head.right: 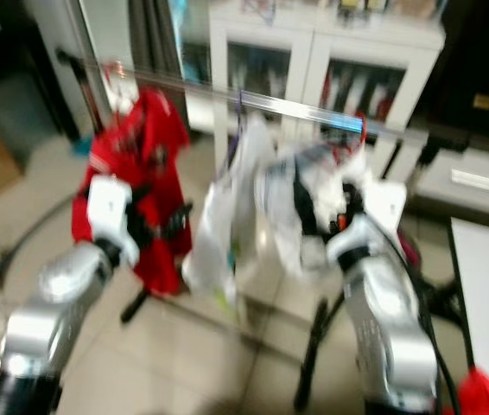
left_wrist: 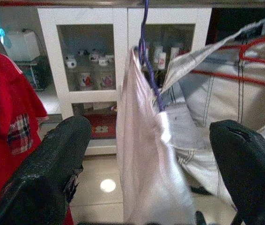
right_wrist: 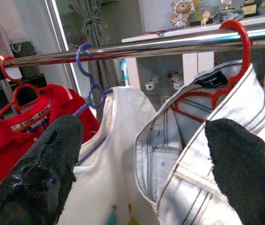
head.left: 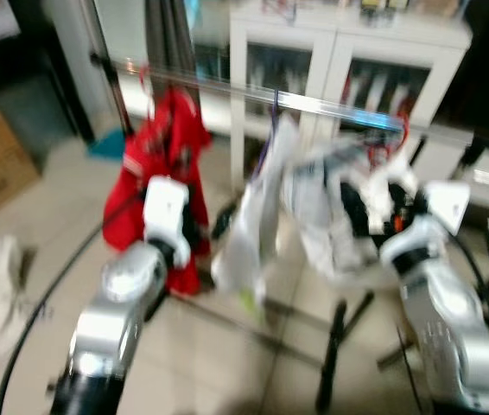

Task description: Hang hanger

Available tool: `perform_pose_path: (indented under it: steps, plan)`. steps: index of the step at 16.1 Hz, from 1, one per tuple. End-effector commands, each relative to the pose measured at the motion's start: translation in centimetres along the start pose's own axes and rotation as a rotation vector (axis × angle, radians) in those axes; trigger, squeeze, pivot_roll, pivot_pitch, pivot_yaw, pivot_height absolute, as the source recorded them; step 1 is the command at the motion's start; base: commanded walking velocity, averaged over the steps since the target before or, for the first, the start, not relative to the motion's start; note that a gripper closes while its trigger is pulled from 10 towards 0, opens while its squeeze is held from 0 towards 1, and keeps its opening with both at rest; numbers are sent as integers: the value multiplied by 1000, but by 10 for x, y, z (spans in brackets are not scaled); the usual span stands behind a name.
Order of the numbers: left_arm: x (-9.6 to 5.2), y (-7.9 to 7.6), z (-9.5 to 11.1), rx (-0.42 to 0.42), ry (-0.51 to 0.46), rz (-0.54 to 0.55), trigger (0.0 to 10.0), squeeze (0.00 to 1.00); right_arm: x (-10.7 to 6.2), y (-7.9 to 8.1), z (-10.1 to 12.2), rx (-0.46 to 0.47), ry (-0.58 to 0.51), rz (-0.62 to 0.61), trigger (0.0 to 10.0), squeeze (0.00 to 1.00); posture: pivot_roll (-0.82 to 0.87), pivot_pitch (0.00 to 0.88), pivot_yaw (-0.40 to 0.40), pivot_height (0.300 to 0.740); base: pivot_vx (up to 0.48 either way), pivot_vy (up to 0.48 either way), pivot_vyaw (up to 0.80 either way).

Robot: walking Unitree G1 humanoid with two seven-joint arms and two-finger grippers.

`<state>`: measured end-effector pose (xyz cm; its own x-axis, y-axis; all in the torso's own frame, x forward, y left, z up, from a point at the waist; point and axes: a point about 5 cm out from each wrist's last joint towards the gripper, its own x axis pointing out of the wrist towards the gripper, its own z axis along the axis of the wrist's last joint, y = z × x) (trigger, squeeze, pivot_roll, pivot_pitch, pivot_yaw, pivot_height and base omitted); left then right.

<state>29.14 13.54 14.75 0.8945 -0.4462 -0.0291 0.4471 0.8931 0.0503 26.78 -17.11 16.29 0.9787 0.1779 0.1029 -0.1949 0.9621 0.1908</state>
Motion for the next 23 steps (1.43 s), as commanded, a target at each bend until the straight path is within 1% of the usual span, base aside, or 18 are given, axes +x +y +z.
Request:
perform_pose_path:
  steps: [1, 3, 5, 8, 11, 13, 15, 17, 18, 21, 22, 23]
  plan:
    - [1, 1, 2, 33, 2, -6, 10000, 0, 2, 2, 3, 3, -20, 1, 10000, 1000, -7, 0, 9, 740, 0, 0, 0]
    - [1, -2, 3, 43, -8, -57, 10000, 0, 3, 5, -1, -69, 21, -2, 10000, 1000, -9, 0, 9, 740, 0, 0, 0]
    - [0, -2, 5, 36, -16, -66, 10000, 0, 3, 9, -6, -86, 68, 23, 10000, 1000, -10, 0, 7, 740, 161, 0, 0]
    - [-1, -3, 4, 27, -13, -78, 10000, 0, 2, 7, -6, -126, 51, 8, 10000, 1000, -10, 0, 5, 740, 343, 0, 0]
    - [-1, -3, 4, 33, -11, -84, 10000, 0, 4, 12, -5, -138, 47, 36, 10000, 1000, -9, 0, 2, 740, 371, 0, 0]
    - [-1, -3, 4, 33, -8, -89, 10000, 0, 4, 12, -2, -107, 19, 25, 10000, 1000, -9, 0, 2, 740, 381, 0, 0]
    - [-2, -4, 3, 37, -6, -99, 10000, 0, 4, 14, -2, -87, 37, 36, 10000, 1000, -8, 0, 2, 740, 382, 0, 0]
    - [-2, -5, 4, 51, -7, -113, 10000, 0, 3, 18, 4, -77, -14, 81, 10000, 1000, -10, 0, 3, 740, 373, 0, -616]
    - [-3, -6, 5, 49, -18, -122, 10000, 0, 3, 19, 6, -79, -20, 111, 10000, 1000, -10, 0, 4, 740, 289, 0, 0]
    - [-5, -10, 7, 59, -28, -176, 10000, 0, 1, 21, 9, -108, -34, 164, 10000, 1000, -12, 0, 4, 740, 0, 0, 0]
    - [-6, -10, 7, 65, -28, -188, 10000, 0, 0, 21, 10, -109, -29, 174, 10000, 1000, -12, 0, 4, 740, 0, 0, 0]
    - [-6, -10, 8, 70, -28, -200, 10000, 0, -1, 24, 10, -121, -8, 212, 10000, 1000, -13, 0, 4, 740, 0, 0, 0]
